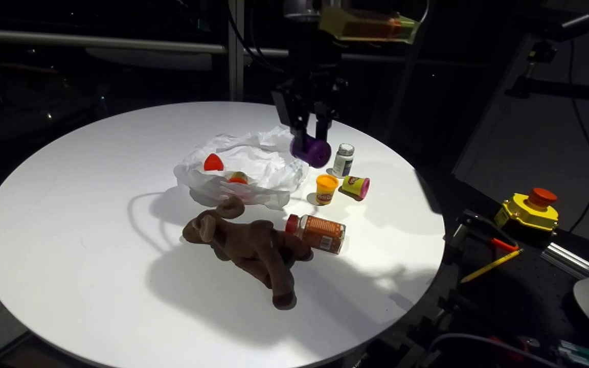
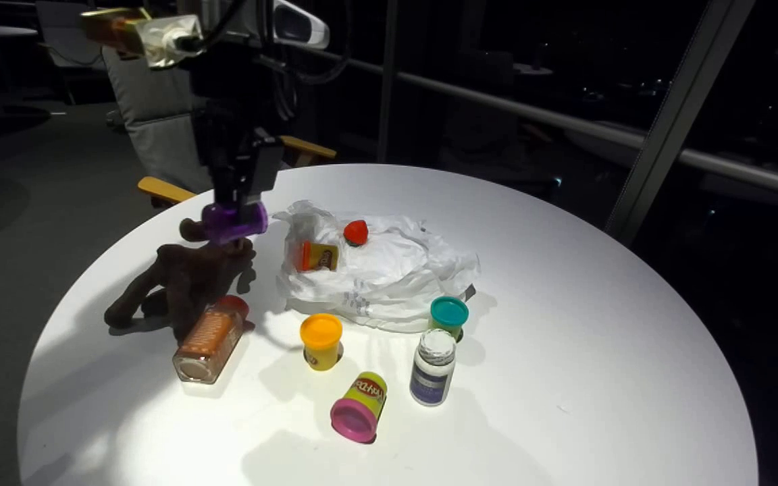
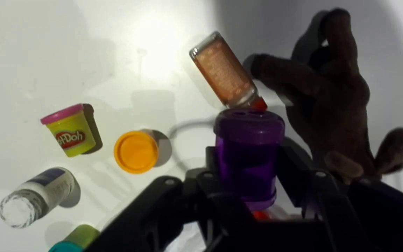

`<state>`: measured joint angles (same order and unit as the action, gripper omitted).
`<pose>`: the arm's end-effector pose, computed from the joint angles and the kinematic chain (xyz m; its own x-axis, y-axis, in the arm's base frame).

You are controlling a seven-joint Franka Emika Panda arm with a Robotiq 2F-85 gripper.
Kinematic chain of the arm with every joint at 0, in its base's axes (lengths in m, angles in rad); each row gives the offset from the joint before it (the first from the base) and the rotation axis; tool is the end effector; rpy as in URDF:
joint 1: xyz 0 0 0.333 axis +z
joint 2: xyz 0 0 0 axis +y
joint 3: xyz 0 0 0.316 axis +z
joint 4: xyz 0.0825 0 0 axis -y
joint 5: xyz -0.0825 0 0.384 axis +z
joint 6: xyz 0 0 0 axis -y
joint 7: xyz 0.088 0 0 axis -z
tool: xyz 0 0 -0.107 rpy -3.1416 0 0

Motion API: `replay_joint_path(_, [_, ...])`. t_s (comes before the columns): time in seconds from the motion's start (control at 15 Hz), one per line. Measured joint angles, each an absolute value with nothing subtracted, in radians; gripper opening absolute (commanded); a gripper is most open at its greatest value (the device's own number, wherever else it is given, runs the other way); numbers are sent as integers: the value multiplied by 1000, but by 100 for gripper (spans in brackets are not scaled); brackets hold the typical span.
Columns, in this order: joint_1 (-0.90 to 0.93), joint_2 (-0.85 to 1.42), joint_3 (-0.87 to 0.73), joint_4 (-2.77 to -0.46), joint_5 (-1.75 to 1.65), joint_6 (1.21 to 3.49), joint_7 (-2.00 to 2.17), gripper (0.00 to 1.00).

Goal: Remove the things from the plastic bag and put them on the table

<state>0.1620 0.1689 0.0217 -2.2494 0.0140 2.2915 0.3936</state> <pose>0.5153 0.0961 0.2801 0.9682 -0.2187 -0.1218 -0.2158 -0.9758 0.0366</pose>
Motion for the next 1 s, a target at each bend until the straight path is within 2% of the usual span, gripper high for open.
replay_joint_path(0.53, [161,87,40,-2671,-308,2636,347,20])
replay_joint_path(1.0, [161,157,-9,-2705,-498,2825,465,20])
